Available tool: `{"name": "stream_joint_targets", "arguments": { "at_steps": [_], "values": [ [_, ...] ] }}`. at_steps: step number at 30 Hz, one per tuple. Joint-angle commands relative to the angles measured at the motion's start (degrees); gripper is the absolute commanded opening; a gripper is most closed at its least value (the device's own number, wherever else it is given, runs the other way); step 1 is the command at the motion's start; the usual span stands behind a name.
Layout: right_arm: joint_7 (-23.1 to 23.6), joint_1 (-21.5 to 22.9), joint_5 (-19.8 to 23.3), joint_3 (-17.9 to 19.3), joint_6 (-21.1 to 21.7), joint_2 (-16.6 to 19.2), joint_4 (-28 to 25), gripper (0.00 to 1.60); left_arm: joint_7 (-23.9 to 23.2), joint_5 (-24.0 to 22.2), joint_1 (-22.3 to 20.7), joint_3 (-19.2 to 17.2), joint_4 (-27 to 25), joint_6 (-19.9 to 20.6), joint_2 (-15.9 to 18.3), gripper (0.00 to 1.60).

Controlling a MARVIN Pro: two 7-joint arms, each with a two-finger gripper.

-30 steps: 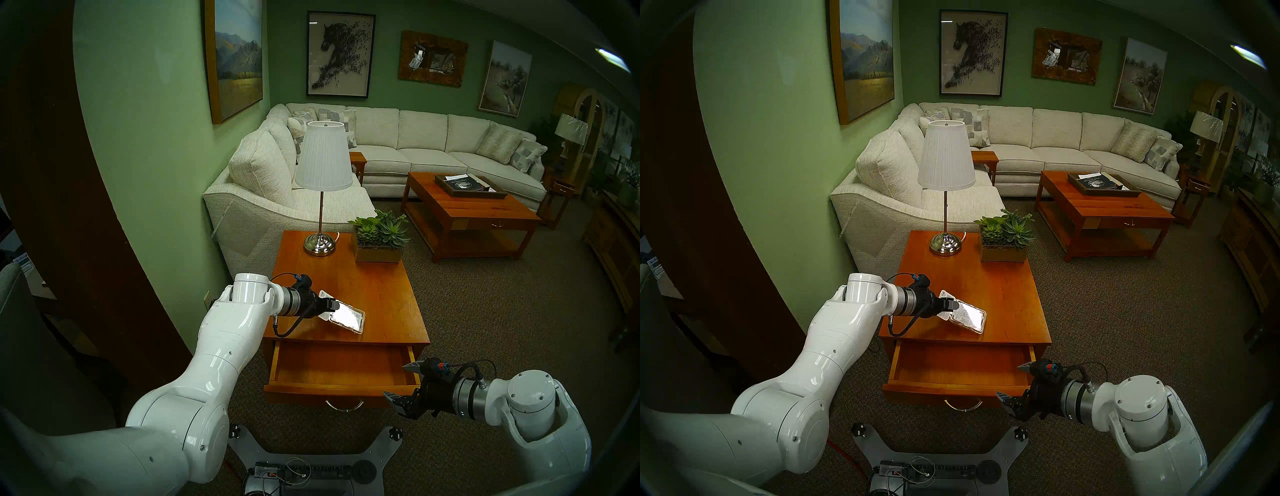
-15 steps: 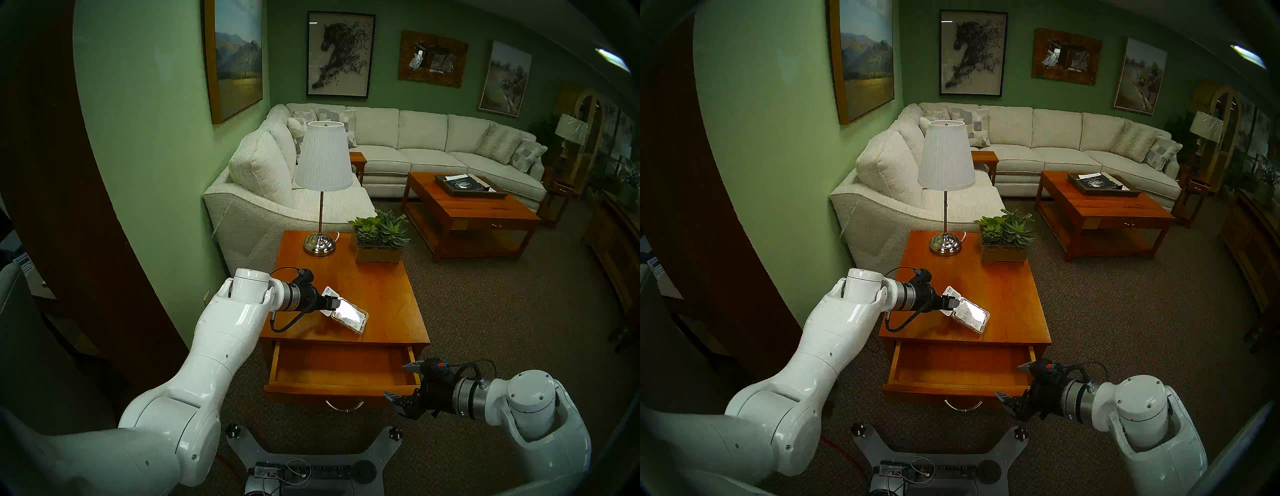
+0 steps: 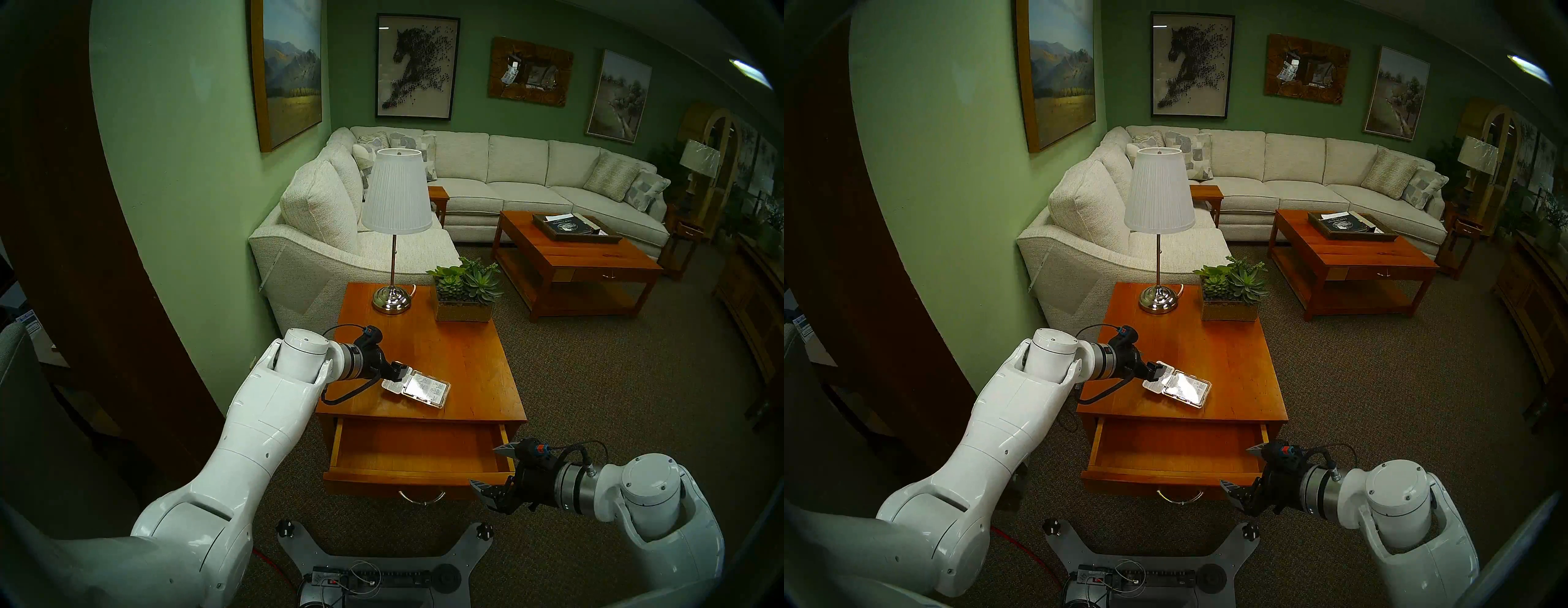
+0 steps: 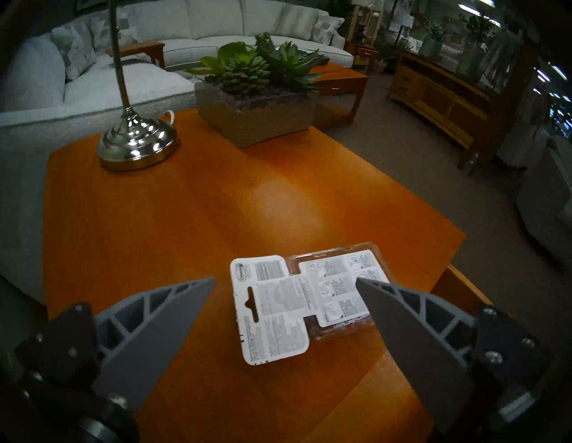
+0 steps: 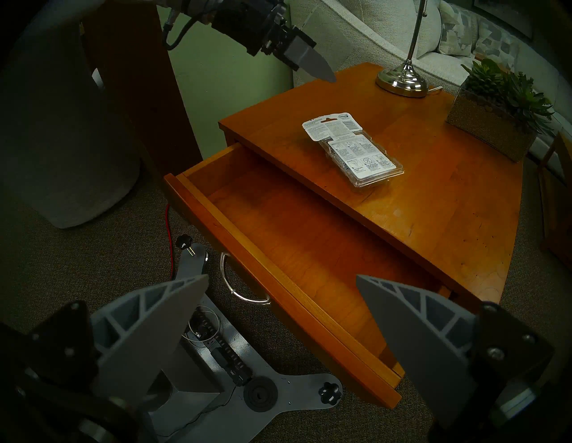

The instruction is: Open the drawer, take out the contents and close the drawer

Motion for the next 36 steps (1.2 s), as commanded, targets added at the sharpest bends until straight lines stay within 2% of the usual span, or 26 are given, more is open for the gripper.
{"name": "stream_joint_targets", "arguments": {
  "at_steps": [1,8,12,20,22,25,29,30,32,33,34,36],
  "values": [
    [0.0,0.5,0.1,0.1,-0.2,0.0,-1.0,1.60,-4.6,-1.6,-0.2,1.4,-6.4,-3.6,0.0,1.60],
    [0.0,0.6,0.1,0.1,-0.3,0.1,-0.7,1.60,-8.0,-2.3,2.3,1.9,-11.1,-4.7,2.4,1.60],
    [0.0,0.6,0.2,0.0,-0.3,0.1,-0.6,1.60,-9.8,-2.4,5.0,1.9,-14.1,-4.8,4.9,1.60],
    [0.1,0.6,0.2,0.0,-0.3,0.1,-0.4,1.60,-12.7,-2.2,13.0,0.8,-20.5,-4.1,11.1,1.60],
    [0.1,0.6,0.2,0.0,-0.3,0.1,-0.4,1.60,-13.1,-2.2,14.0,0.6,-20.6,-4.2,11.8,1.60],
    [0.1,0.7,0.2,0.0,-0.3,0.1,-0.4,1.60,-14.2,-1.9,18.2,0.0,-24.1,-4.0,15.1,1.60],
    [0.1,0.7,0.2,0.0,-0.3,0.1,-0.4,1.60,-15.0,-2.0,20.4,-0.5,-25.6,-4.1,17.3,1.60],
    [0.1,0.7,0.2,0.0,-0.3,0.1,-0.4,1.60,-15.6,-2.1,22.8,-1.2,-27.5,-4.2,18.7,1.60],
    [0.1,0.7,0.2,0.0,-0.3,0.1,-0.3,1.60,-16.0,-2.2,22.4,-1.0,-26.9,-4.1,19.1,1.60],
    [0.1,0.7,0.2,0.0,-0.4,0.1,-0.4,1.60,-16.7,-2.3,25.4,-1.6,-29.5,-4.1,20.9,1.60],
    [0.1,0.7,0.2,0.0,-0.4,0.1,-0.4,1.60,-17.2,-2.3,26.2,-1.6,-30.0,-4.0,21.8,1.60],
    [0.1,0.7,0.2,0.0,-0.4,0.2,-0.4,1.60,-17.6,-2.2,25.4,-1.5,-29.2,-4.0,21.5,1.60]
  ]
}}
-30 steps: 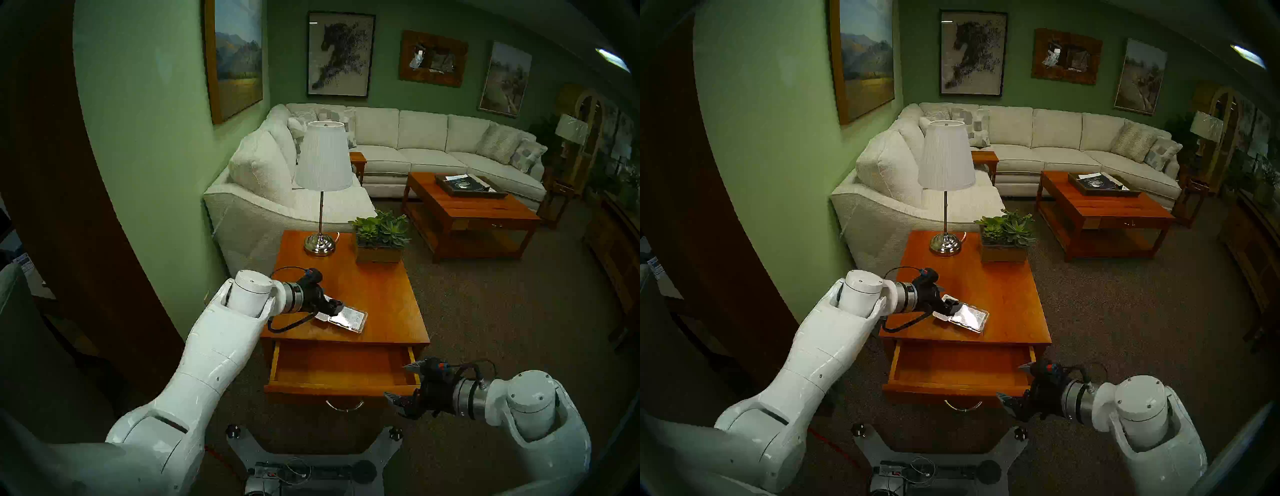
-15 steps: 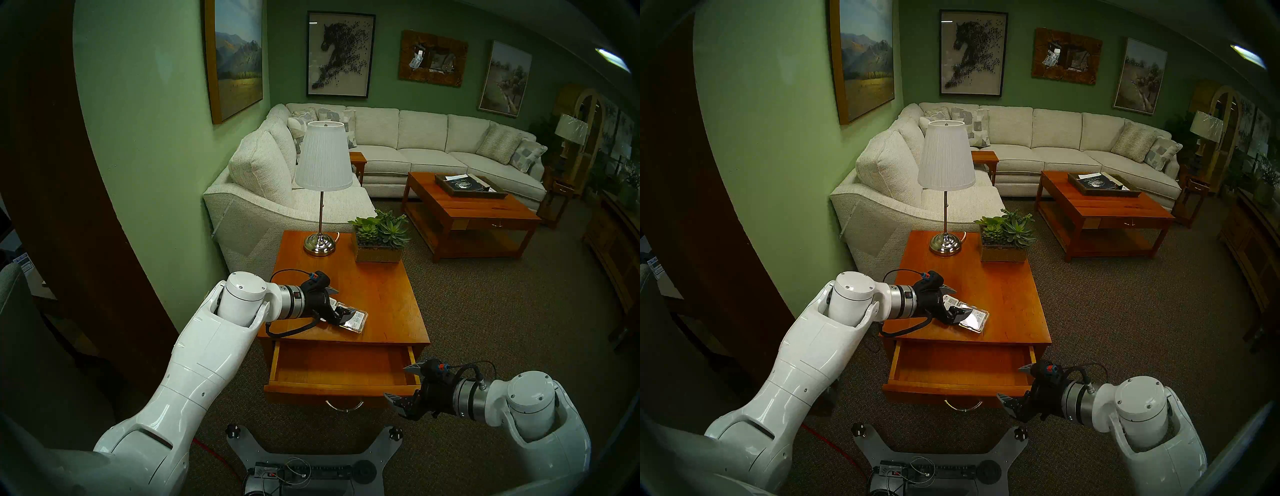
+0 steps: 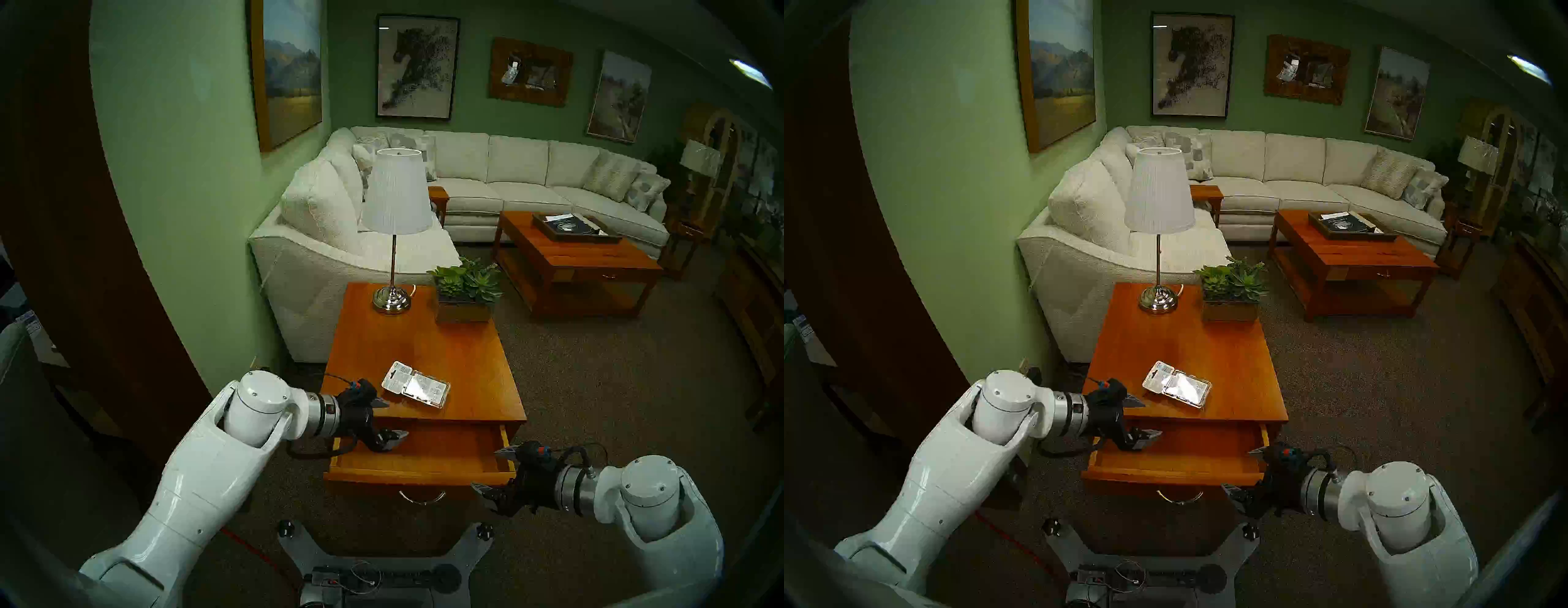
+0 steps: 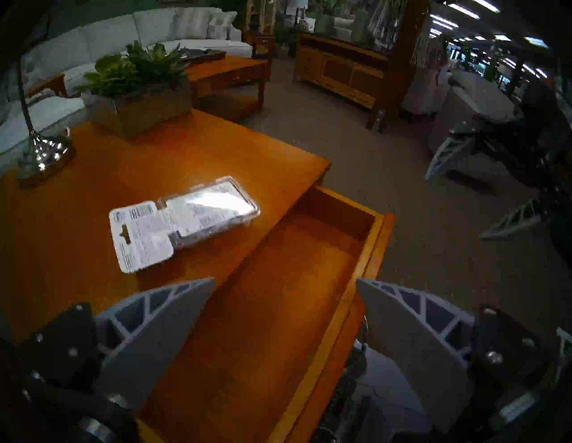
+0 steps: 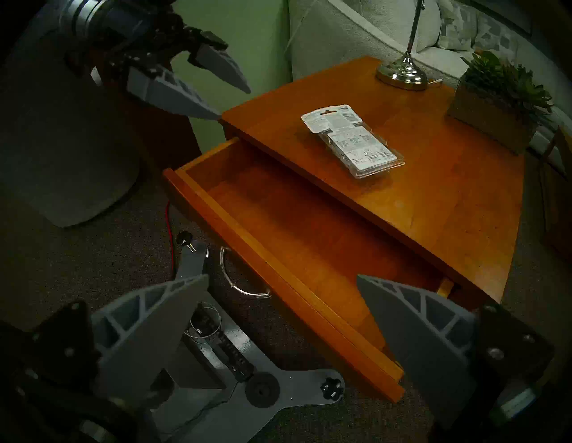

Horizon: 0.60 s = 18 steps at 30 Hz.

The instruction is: Open the drawer, take out the contents and close the drawer

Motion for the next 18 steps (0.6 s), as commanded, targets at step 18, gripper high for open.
{"name": "stream_joint_targets", "arguments": {
  "at_steps": [18],
  "values": [
    [0.0,0.6,0.3,0.1,-0.4,0.1,-1.8,1.60,-9.6,-2.7,20.9,-3.5,-16.8,0.4,18.6,1.60]
  ]
}}
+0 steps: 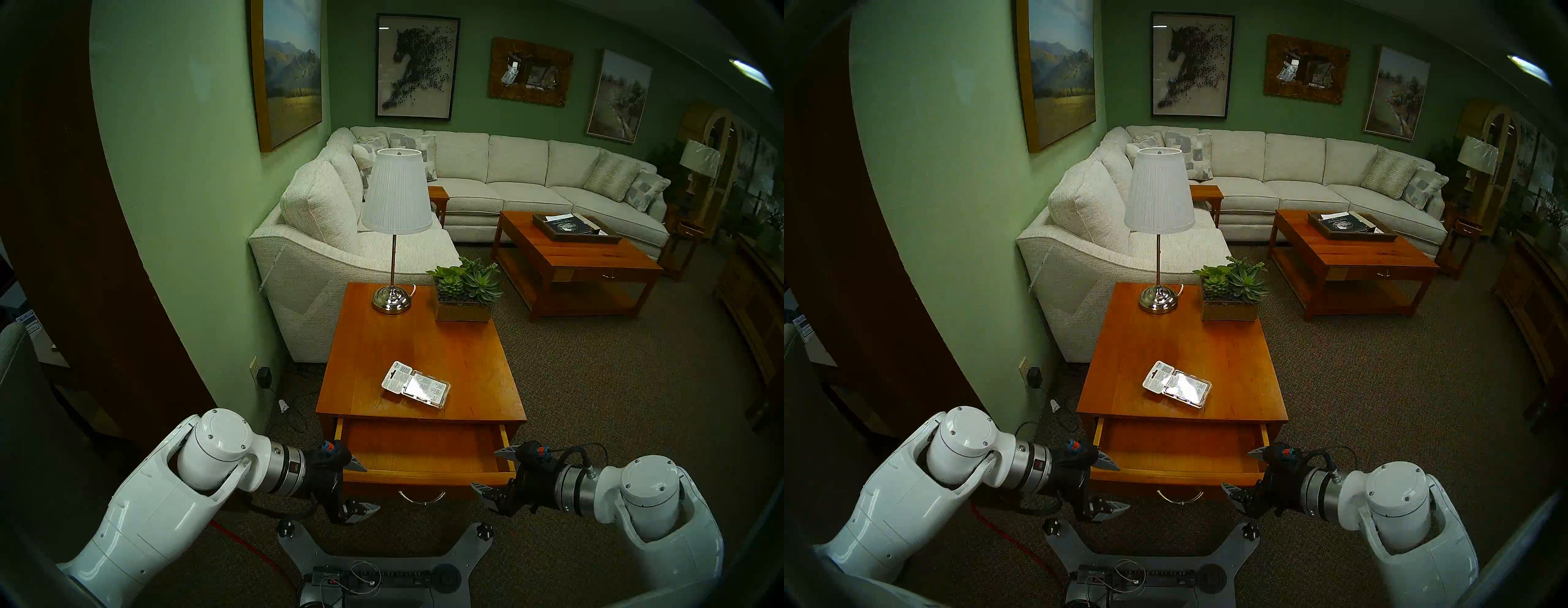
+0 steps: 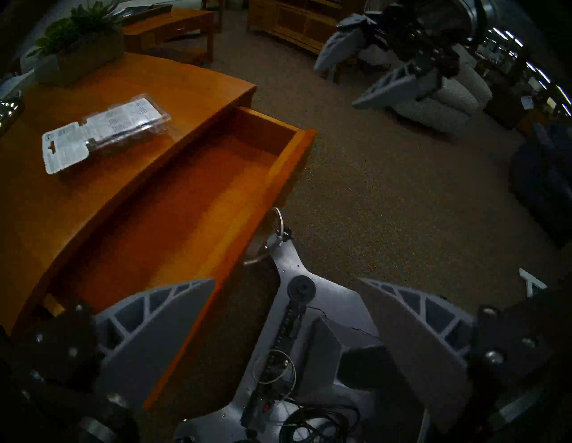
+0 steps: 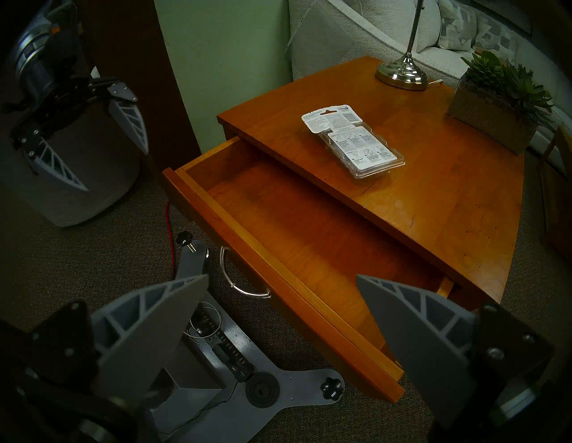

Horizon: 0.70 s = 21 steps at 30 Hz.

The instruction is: Open the drawer, take out the contents and close the drawer

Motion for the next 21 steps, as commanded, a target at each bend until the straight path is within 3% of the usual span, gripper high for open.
{"name": "stream_joint_targets", "arguments": {
  "at_steps": [1,7,10,11,13,14,16,17,18,21],
  "values": [
    [0.0,0.6,0.2,0.1,-0.3,0.0,-1.8,1.60,-2.1,-2.1,6.5,-1.0,-5.0,0.6,6.3,1.60],
    [0.0,0.4,0.2,0.2,-0.3,0.0,-2.3,1.60,2.3,-3.0,11.0,-2.0,-6.4,2.0,6.7,1.60],
    [-0.1,0.3,0.2,0.3,-0.2,0.0,-2.4,1.60,7.3,-1.8,15.0,-3.6,-6.8,2.1,4.8,1.60],
    [-0.1,0.3,0.2,0.3,-0.2,0.0,-2.5,1.60,6.3,-0.9,13.2,-2.2,-5.1,2.6,3.9,1.60],
    [-0.1,0.2,0.2,0.3,-0.1,-0.1,-2.6,1.60,11.0,-0.2,17.1,-4.2,-5.9,1.5,1.8,1.60],
    [-0.1,0.2,0.2,0.3,-0.1,-0.1,-2.6,1.60,9.6,0.9,15.4,-3.3,-4.4,1.9,0.8,1.60],
    [-0.1,0.2,0.2,0.4,-0.1,-0.1,-2.6,1.60,14.1,1.5,17.3,-3.9,-4.6,0.9,-1.3,1.60],
    [-0.1,0.2,0.2,0.4,-0.1,-0.1,-2.6,1.60,12.7,1.4,15.8,-2.7,-3.6,1.0,-0.7,1.60],
    [-0.2,0.1,0.2,0.4,-0.1,-0.1,-2.7,1.60,15.4,2.2,16.3,-2.8,-3.5,0.7,-2.6,1.60],
    [-0.2,0.1,0.2,0.4,-0.1,-0.1,-2.7,1.60,18.2,2.5,14.6,-0.6,-2.4,0.7,-3.9,1.60]
  ]
}}
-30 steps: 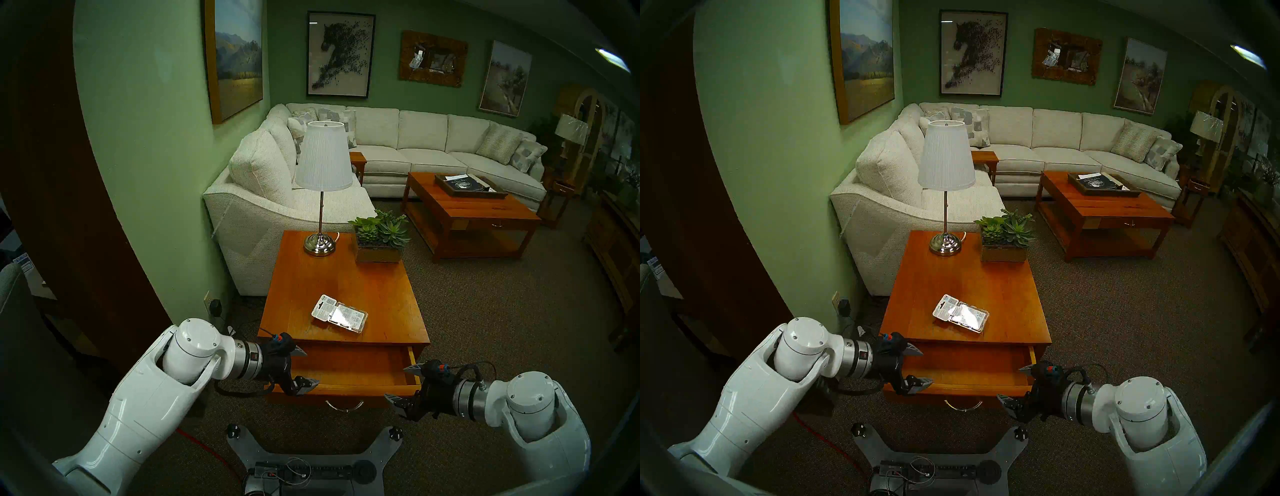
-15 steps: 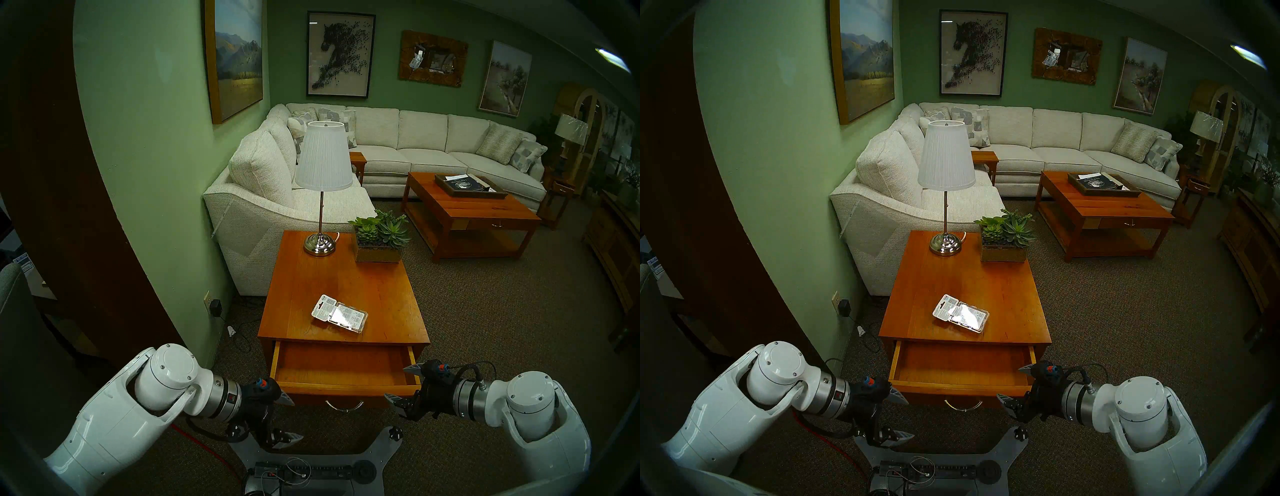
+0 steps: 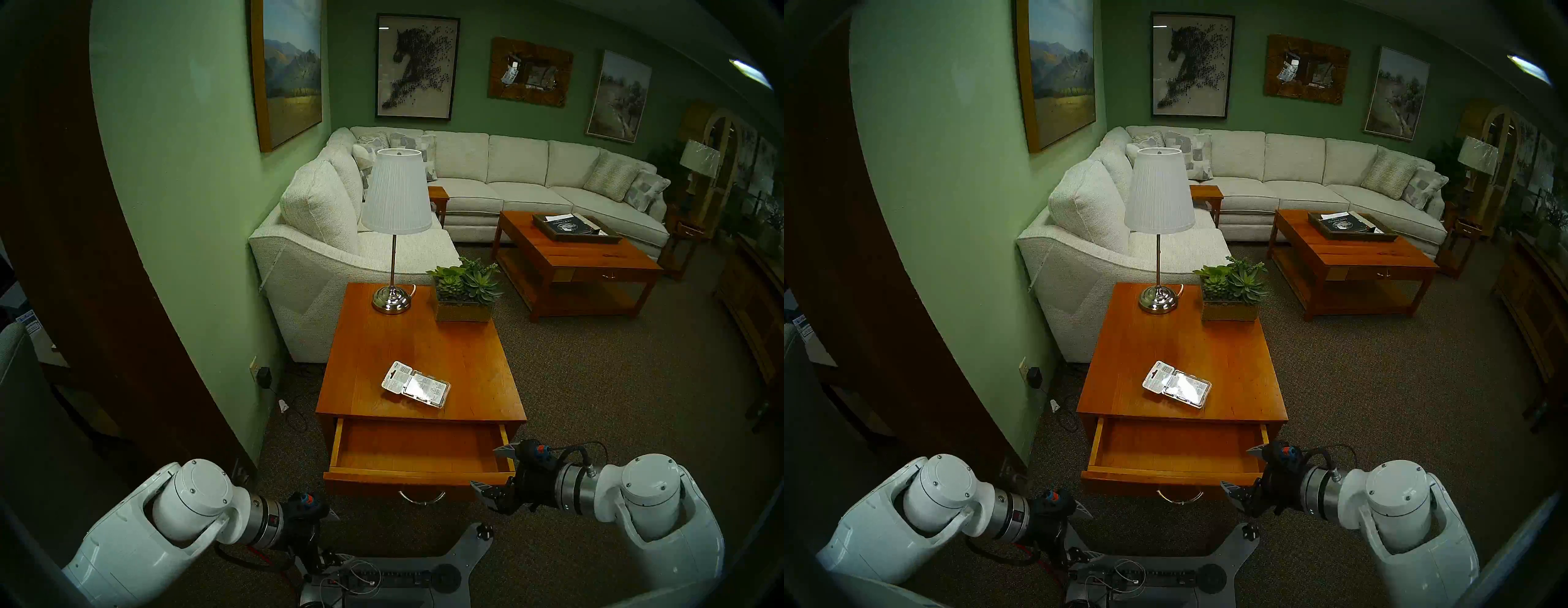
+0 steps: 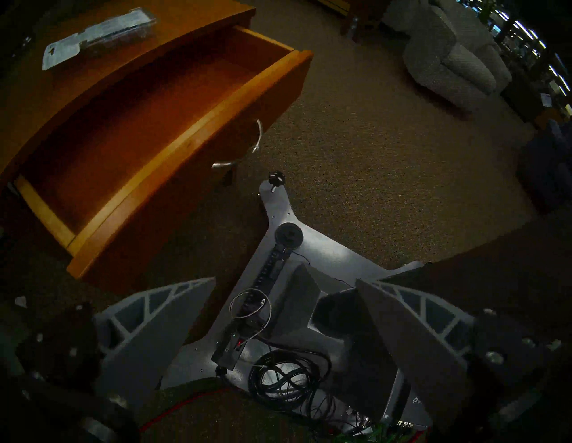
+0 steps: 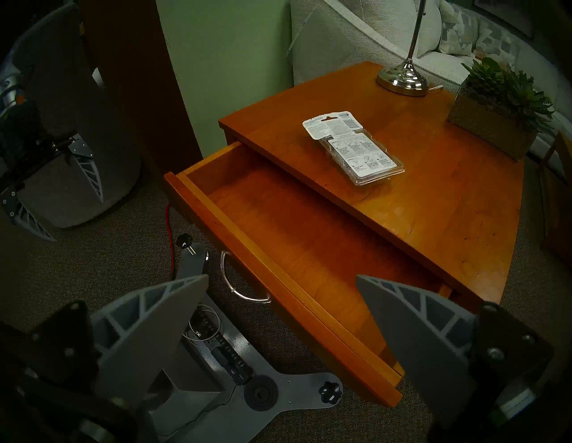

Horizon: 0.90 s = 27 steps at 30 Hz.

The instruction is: Open the drawer, take out the contents and close the drawer

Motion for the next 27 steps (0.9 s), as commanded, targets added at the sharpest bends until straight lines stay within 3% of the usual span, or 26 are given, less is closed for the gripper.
{"name": "stream_joint_targets", "arguments": {
  "at_steps": [1,2,9,27],
  "values": [
    [-0.1,0.2,0.1,0.3,-0.1,-0.1,-1.9,1.60,6.8,1.5,0.0,2.4,1.0,-1.2,-7.0,1.60],
    [-0.1,0.2,0.1,0.3,0.0,-0.1,-1.9,1.60,7.1,1.0,-0.8,3.5,1.3,-1.2,-6.1,1.60],
    [-0.1,0.2,0.1,0.3,-0.1,-0.1,-1.9,1.60,12.6,3.0,-4.5,6.1,5.1,-0.6,-11.5,1.60],
    [-0.1,0.2,0.1,0.3,-0.1,-0.1,-1.8,1.60,21.3,4.9,-14.6,10.6,15.2,4.9,-22.3,1.60]
  ]
}}
